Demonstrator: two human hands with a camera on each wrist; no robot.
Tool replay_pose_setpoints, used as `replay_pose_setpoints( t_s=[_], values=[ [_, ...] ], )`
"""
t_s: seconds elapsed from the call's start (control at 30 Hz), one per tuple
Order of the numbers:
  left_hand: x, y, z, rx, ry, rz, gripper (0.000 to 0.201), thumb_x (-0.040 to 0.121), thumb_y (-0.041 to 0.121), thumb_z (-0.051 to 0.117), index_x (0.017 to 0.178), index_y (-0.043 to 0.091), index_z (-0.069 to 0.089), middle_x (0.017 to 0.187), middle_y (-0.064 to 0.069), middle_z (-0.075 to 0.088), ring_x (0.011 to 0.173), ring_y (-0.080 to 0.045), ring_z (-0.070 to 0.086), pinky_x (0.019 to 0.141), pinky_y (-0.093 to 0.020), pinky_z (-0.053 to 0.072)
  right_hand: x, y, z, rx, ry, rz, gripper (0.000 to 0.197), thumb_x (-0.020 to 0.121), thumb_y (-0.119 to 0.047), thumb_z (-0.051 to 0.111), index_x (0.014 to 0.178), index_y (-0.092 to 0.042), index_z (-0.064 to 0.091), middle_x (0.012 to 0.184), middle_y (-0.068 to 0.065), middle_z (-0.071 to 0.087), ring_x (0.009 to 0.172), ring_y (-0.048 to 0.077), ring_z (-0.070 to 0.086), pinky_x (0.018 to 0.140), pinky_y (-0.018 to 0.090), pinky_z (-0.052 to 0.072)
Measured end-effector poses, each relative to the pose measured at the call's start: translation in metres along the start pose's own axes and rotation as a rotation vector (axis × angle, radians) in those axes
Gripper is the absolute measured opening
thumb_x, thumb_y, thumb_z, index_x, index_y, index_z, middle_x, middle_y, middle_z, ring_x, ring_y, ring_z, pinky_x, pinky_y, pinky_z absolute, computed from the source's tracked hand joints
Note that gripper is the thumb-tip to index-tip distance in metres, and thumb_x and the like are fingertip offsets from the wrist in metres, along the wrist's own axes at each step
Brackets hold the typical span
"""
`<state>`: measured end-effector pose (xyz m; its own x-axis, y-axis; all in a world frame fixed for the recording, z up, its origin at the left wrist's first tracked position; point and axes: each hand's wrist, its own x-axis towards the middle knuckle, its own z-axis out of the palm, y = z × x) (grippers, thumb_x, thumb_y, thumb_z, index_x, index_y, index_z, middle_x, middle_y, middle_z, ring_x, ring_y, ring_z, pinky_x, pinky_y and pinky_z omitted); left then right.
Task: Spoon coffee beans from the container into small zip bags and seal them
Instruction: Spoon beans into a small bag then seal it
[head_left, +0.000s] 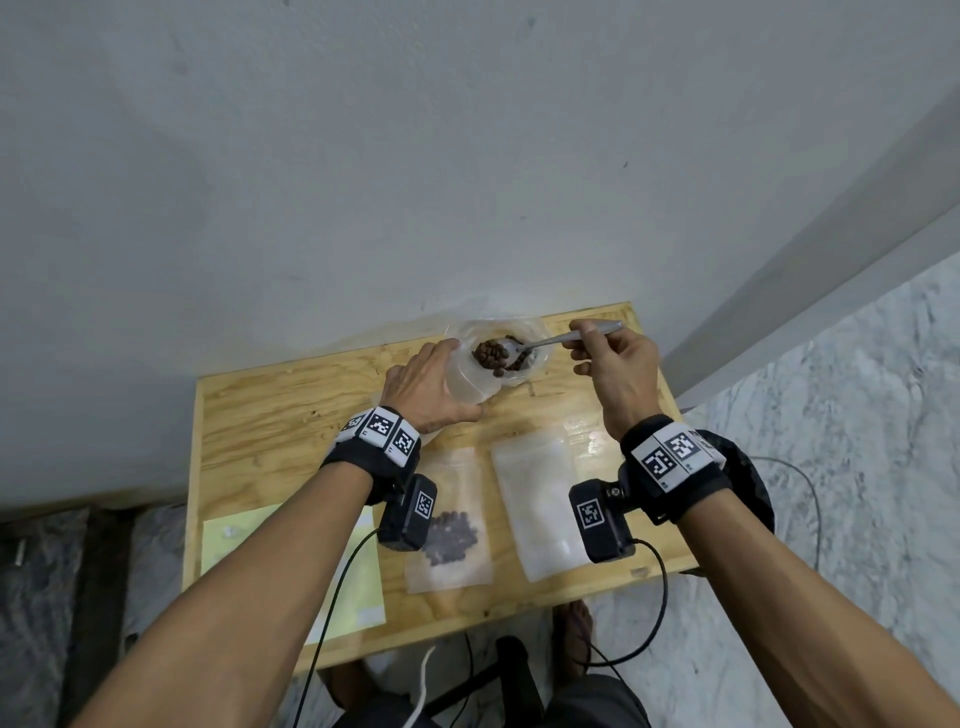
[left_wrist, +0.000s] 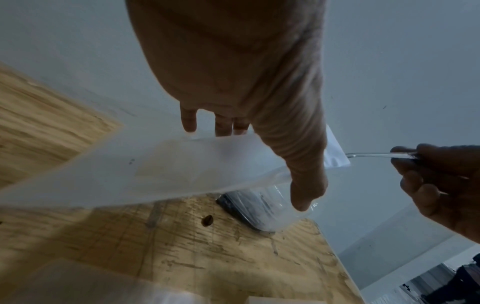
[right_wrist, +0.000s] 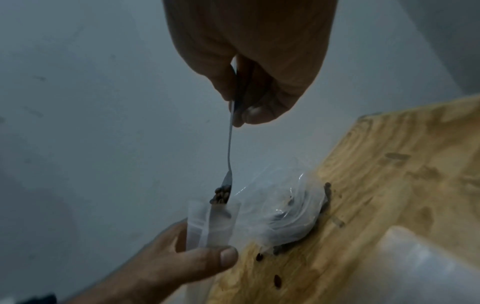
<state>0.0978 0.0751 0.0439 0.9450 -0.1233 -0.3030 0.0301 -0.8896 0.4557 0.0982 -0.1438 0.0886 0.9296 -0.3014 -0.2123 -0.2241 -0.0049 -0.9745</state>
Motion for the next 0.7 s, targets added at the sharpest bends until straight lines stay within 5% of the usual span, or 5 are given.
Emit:
replay_pose_setpoints(
  t_s=[0.2, 0.43, 0.57, 0.7],
  values=[
    [0.001, -0.002, -0.001, -0.011, 0.014, -0.016, 0.102, 0.067, 0.058, 0.078, 0.148, 0.020, 0.029, 0.149, -0.001, 0.040, 0.132, -0.023, 0.044, 0.105, -0.046, 0.036, -0.010, -0.002, -0.001, -0.111, -0.025, -0.138, 0.016, 0.095, -0.017, 0.058, 0.084, -0.023, 0.068, 0.081, 0.002, 0.070, 0.073, 0.010, 0.063, 0.060, 0.021, 0.053],
    [-0.001, -0.008, 0.002, -0.012, 0.027, -0.025, 0.102, 0.068, 0.058, 0.078, 0.149, 0.020, 0.028, 0.150, -0.003, 0.039, 0.134, -0.024, 0.042, 0.107, -0.048, 0.033, 0.004, 0.011, -0.012, -0.132, 0.119, -0.140, 0.025, 0.095, -0.020, 0.057, 0.075, -0.030, 0.067, 0.086, 0.003, 0.071, 0.082, 0.015, 0.065, 0.074, 0.035, 0.056],
    [0.001, -0.008, 0.003, -0.002, 0.013, -0.020, 0.103, 0.069, 0.058, 0.077, 0.150, 0.019, 0.027, 0.151, -0.003, 0.038, 0.135, -0.024, 0.041, 0.107, -0.048, 0.033, 0.019, 0.028, 0.001, -0.233, 0.124, -0.089, 0.018, 0.095, -0.020, 0.058, 0.081, -0.024, 0.069, 0.083, -0.001, 0.070, 0.078, 0.012, 0.063, 0.079, 0.038, 0.057],
    [0.001, -0.005, 0.006, -0.002, -0.005, -0.013, 0.101, 0.070, 0.056, 0.077, 0.150, 0.019, 0.027, 0.149, -0.003, 0.040, 0.132, -0.025, 0.043, 0.106, -0.048, 0.034, 0.026, 0.046, 0.022, -0.312, 0.070, -0.029, 0.017, 0.094, -0.019, 0.058, 0.083, -0.019, 0.071, 0.086, -0.001, 0.071, 0.081, 0.014, 0.065, 0.080, 0.029, 0.054]
  ],
)
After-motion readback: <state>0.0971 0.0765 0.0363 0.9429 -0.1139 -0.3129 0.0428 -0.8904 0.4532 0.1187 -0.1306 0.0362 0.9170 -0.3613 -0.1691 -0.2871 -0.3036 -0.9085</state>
